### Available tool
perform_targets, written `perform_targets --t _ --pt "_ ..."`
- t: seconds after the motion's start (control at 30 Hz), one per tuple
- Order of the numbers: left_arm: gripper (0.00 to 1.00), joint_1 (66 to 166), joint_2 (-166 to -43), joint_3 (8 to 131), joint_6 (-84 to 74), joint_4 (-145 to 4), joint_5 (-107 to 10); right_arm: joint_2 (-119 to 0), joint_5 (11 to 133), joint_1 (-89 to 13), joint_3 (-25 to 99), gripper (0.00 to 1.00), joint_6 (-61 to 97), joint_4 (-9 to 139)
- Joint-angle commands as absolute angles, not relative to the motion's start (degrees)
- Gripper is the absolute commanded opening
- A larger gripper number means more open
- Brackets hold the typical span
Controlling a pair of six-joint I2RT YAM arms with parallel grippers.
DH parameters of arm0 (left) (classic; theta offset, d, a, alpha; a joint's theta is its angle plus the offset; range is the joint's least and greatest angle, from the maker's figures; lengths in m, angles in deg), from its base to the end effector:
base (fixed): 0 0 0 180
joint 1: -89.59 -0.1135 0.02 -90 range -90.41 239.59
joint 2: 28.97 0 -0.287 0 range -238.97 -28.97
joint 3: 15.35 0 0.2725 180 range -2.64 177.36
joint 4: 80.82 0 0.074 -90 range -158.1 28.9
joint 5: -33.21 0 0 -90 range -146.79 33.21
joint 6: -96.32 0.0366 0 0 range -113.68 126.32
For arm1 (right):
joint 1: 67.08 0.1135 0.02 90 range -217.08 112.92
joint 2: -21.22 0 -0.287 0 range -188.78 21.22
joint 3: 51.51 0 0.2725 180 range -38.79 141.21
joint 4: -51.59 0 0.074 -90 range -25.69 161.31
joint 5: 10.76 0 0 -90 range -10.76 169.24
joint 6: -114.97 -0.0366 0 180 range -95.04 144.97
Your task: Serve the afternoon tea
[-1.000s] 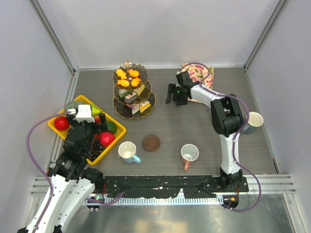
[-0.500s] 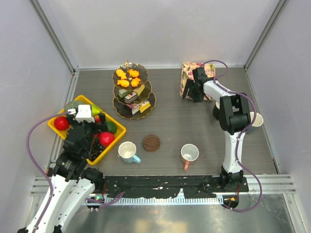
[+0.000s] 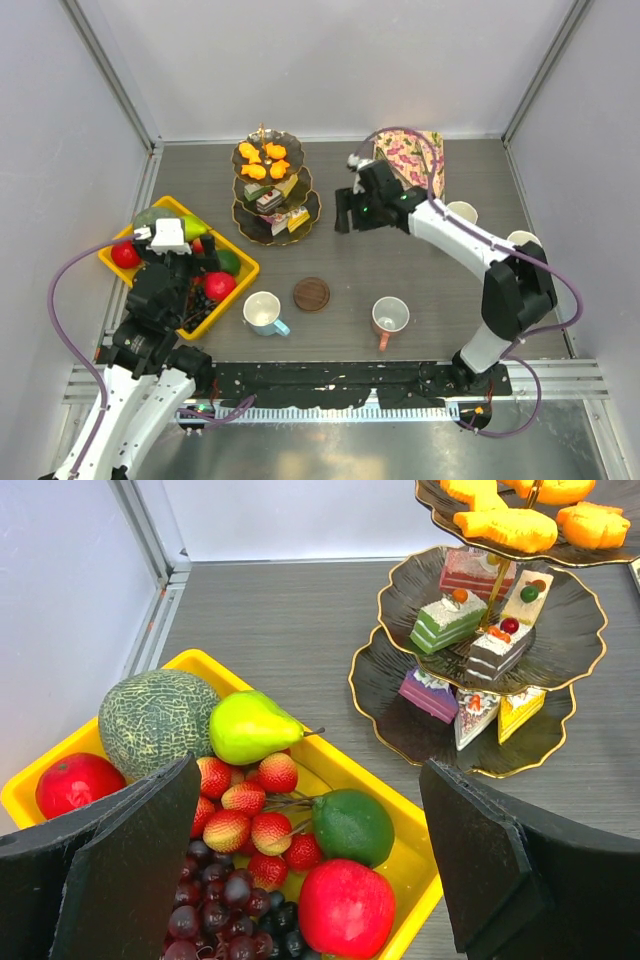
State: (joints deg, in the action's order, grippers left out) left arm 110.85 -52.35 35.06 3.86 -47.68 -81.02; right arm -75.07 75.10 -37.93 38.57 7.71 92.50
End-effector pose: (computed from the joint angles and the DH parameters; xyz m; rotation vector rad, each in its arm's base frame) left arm 0.1043 -0.0245 0.3398 -0.0442 1.6676 0.0416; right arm 0.3459 0.1959 0.2883 -0.2874 2.4252 0.4590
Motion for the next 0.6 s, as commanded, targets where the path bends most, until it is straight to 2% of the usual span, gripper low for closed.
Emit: perform_targets --t 0.0,0.23,0.4,0.57 --pt "0.99 110.7 -51.6 34.9 4.4 -50.5 -81.7 -71.3 75.5 -28.9 32.2 0.72 9.2 93.1" --pt "0.99 110.7 -50.9 34.7 4.5 -50.6 -82.3 -71.8 75.3 -20.0 27.5 0.7 6.5 91.2" --pt "0.99 110.6 -50.9 34.6 4.5 -50.5 -82.2 -75.2 71.5 -18.5 26.1 0.68 5.6 89.7" --pt "0.99 110.7 -50.9 34.6 4.4 -50.7 -82.3 -77.6 72.9 -18.6 26.2 0.65 6.0 88.7"
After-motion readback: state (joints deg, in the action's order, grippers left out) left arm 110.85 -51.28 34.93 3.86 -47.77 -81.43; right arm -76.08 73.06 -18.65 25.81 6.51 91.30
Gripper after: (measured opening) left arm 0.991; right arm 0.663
